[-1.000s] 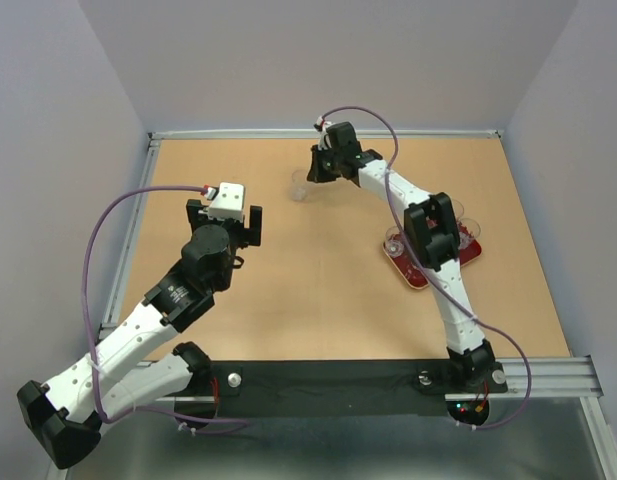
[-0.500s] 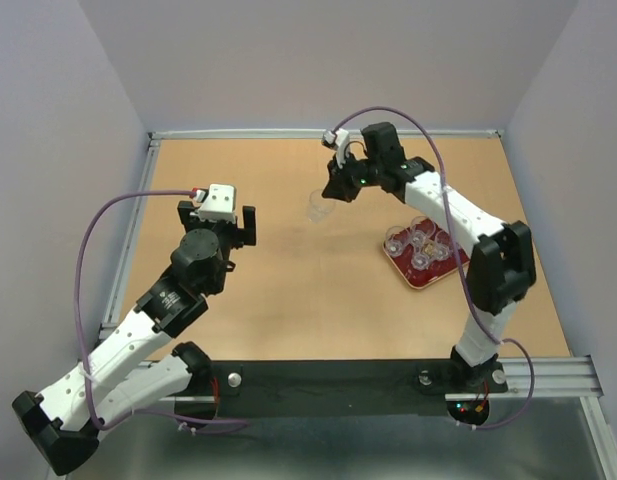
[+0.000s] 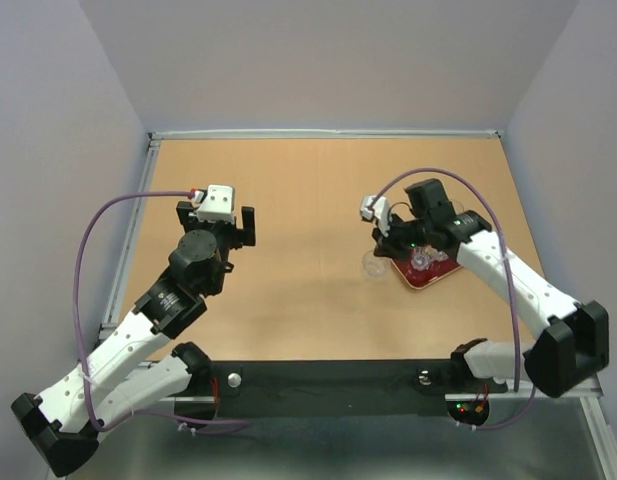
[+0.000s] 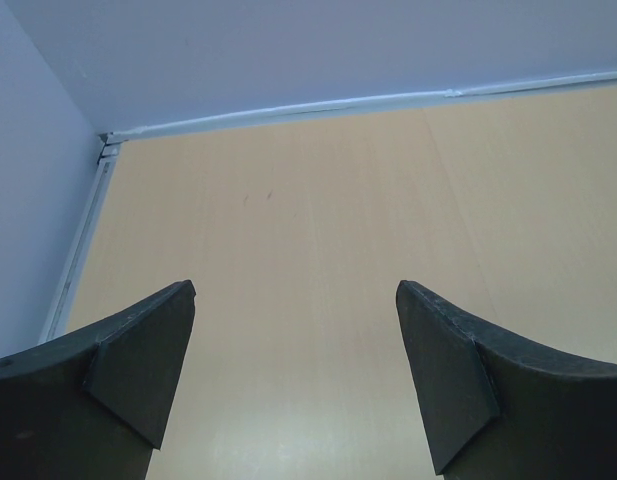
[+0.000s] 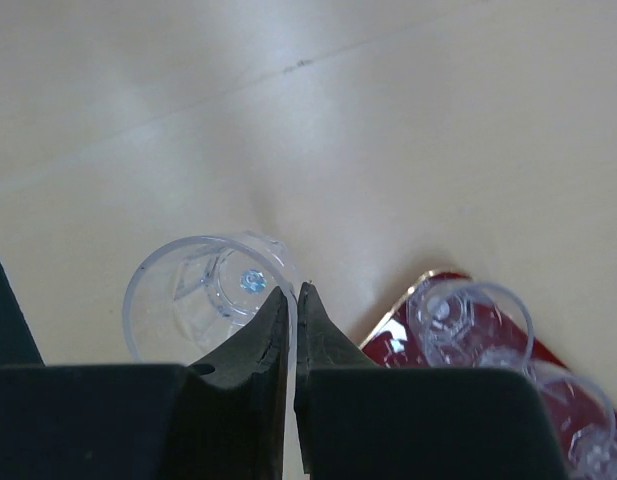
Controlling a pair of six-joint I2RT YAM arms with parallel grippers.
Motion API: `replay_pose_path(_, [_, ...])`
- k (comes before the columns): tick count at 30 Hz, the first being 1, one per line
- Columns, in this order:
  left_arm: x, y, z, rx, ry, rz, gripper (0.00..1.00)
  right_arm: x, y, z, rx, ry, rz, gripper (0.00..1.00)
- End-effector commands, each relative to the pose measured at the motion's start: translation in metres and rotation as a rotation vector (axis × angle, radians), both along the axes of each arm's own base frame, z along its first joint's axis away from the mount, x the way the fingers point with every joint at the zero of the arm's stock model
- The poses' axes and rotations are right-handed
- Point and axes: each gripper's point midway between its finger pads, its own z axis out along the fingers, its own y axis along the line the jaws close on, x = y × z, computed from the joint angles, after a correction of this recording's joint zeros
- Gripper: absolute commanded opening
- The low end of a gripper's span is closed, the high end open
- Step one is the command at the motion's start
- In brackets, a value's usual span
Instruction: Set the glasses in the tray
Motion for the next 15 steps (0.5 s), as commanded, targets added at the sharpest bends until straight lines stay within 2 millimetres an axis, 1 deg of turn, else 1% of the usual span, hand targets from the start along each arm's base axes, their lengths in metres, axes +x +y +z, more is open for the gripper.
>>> replay_pose_path(1, [0.002,0.000,0.005,-0.026,-0.029,0.004,0.93,-0.013,-0.045,0.012,-0.029,-0.080,-0.089,0.01])
replay_pose_path(2, [0.002,0.001,0.005,-0.024,-0.030,0.006,0.93,-0.018,-0.051,0.009,-0.028,-0.068,-0.108,0.00])
replay_pose_path(3, [0.002,-0.001,0.005,-0.025,-0.029,0.000,0.93,-0.020,-0.063,0.014,-0.016,-0.090,-0.147,0.00])
replay_pose_path(4, [0.002,-0.001,0.005,-0.025,-0.029,0.000,0.93,-0.026,-0.070,0.005,-0.024,-0.066,-0.172,0.01])
replay_pose_path(7, [0.002,-0.001,0.005,-0.025,-0.028,-0.003,0.93,-0.028,-0.092,0.001,-0.041,-0.084,-0.267,0.00])
replay_pose_path(8, [0.002,-0.002,0.005,-0.024,-0.028,-0.008,0.93,-0.031,-0.097,-0.006,-0.051,-0.066,-0.294,0.00])
replay_pose_path(10, [0.003,-0.004,0.004,-0.024,-0.024,-0.014,0.93,-0.030,-0.108,-0.011,-0.068,-0.060,-0.357,0.00])
replay_pose_path(11, [0.003,-0.005,0.002,-0.021,-0.021,-0.017,0.93,-0.031,-0.110,-0.016,-0.070,-0.036,-0.380,0.00])
replay_pose_path(15, [0.003,-0.006,0.002,-0.020,-0.020,-0.020,0.93,-0.031,-0.121,-0.020,-0.088,-0.032,-0.455,0.00])
